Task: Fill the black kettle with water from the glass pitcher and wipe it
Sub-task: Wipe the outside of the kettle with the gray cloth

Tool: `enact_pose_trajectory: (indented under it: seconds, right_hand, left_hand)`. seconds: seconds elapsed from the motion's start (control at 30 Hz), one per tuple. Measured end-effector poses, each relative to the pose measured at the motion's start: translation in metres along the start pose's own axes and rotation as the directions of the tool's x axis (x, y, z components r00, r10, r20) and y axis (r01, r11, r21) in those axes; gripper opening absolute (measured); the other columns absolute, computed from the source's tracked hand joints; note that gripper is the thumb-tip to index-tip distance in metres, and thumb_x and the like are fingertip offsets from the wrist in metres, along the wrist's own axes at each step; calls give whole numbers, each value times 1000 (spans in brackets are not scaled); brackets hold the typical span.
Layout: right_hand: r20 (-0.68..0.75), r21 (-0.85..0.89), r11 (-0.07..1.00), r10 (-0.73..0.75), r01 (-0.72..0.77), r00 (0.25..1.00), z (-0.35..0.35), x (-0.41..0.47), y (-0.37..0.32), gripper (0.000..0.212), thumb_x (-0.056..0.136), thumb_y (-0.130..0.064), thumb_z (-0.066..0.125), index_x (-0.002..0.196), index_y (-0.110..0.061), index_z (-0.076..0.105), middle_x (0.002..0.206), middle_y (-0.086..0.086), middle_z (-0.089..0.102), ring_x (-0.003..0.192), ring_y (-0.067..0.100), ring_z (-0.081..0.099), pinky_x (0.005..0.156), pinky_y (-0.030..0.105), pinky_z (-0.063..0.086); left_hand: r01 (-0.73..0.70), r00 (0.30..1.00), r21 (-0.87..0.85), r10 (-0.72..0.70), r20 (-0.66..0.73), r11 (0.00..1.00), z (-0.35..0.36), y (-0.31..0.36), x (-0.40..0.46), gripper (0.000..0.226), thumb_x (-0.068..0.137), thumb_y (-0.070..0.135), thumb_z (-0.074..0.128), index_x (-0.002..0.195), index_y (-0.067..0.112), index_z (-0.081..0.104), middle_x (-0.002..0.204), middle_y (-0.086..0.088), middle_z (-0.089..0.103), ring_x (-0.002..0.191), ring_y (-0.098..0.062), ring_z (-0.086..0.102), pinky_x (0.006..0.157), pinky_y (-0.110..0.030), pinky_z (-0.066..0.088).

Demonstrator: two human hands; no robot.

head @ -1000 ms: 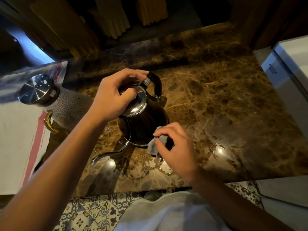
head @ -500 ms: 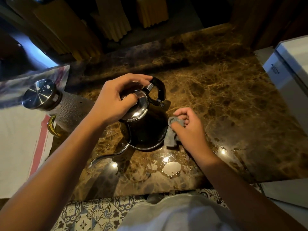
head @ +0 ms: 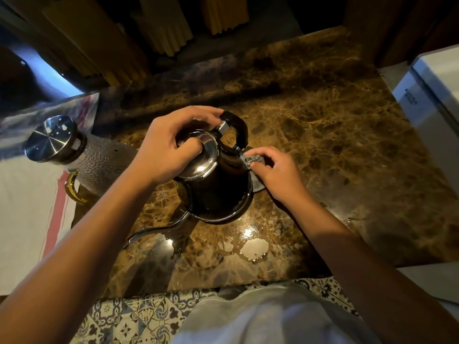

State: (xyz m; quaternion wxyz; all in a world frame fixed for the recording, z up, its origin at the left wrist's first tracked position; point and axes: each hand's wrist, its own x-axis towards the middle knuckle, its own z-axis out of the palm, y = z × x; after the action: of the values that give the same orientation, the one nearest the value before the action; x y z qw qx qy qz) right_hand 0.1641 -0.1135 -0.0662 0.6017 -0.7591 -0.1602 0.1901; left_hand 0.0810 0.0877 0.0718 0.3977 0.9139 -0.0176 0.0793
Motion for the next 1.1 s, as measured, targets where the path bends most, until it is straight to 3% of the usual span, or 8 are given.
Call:
enact_pose_trajectory:
  seconds: [0.2, 0.37, 0.5, 0.6, 0.67, 0.77, 0.93, 1.1]
  right_hand:
    - [267, -121, 991, 86, -55, 960, -24, -46, 4, 22, 88, -9, 71, 84, -30, 76, 89, -10, 76, 85, 19, 73, 75, 42, 62]
    - [32, 189, 967, 170, -173, 985, -45, -14, -15, 21, 80, -14, 53, 65, -20, 67, 65, -6, 63, 65, 7, 61, 69, 30, 50]
    - [-50, 168, 985, 56, -47, 997, -34, 25, -50, 16, 92, -20, 59, 98, -20, 73, 99, -8, 72, 88, 3, 66, 79, 24, 53]
    - [39, -25, 998, -64, 65, 997, -16, 48, -68, 40, 93, -16, 65, 131, -30, 67, 124, -7, 66, 109, 6, 63, 92, 26, 53]
    - [180, -76, 993, -72, 87, 981, -8, 56, -73, 47, 92, -16, 68, 136, -32, 66, 127, -9, 66, 109, 1, 62, 89, 19, 51]
    - [271, -88, 990, -87, 114, 959, -4, 58, -68, 32, 96, -20, 69, 127, -29, 73, 119, -14, 73, 106, -9, 61, 81, 6, 43]
    - [222, -68, 987, -127, 145, 967, -7, 52, -52, 24, 96, -26, 74, 120, -24, 75, 112, -12, 76, 107, -2, 66, 93, 23, 50]
    - [147, -22, 989, -143, 148, 979, -27, 34, -41, 15, 90, -26, 80, 105, -28, 78, 102, -7, 78, 99, 5, 71, 95, 38, 56]
  left_hand:
    - [8, 1000, 18, -9, 25, 1000, 0, -7, -1, 44, 82, 24, 47, 121, 14, 67, 144, 3, 61, 135, -15, 54, 108, -49, 47]
    - [-2, 999, 41, 0, 52, 999, -2, -8, -1, 41, 85, 23, 48, 121, 18, 67, 145, 4, 59, 136, -14, 53, 109, -47, 47]
    - [-10, 996, 83, 3, 87, 996, -4, -9, 1, 37, 91, 27, 55, 126, 18, 66, 148, 6, 57, 136, -13, 54, 108, -46, 48]
    - [35, 994, 110, -46, 101, 993, -6, -2, -1, 39, 94, 36, 60, 130, 25, 64, 150, 13, 55, 140, -9, 50, 112, -44, 45]
    - [71, 997, 210, -78, 26, 975, -6, 7, -8, 43, 94, 41, 62, 135, 27, 61, 147, 13, 57, 140, -6, 49, 114, -44, 44]
    - [120, 992, 301, -100, -82, 946, -10, 20, -32, 51, 95, 47, 64, 140, 24, 57, 139, 11, 62, 128, -6, 57, 106, -40, 52]
    - [189, 980, 422, -142, -139, 887, -5, 32, -67, 68, 85, 58, 64, 144, 27, 53, 136, 20, 53, 123, -1, 52, 97, -26, 45]
    - [244, 969, 490, -223, -102, 837, -9, 33, -58, 77, 85, 67, 54, 151, 28, 47, 153, 7, 51, 141, -14, 46, 110, -39, 41]
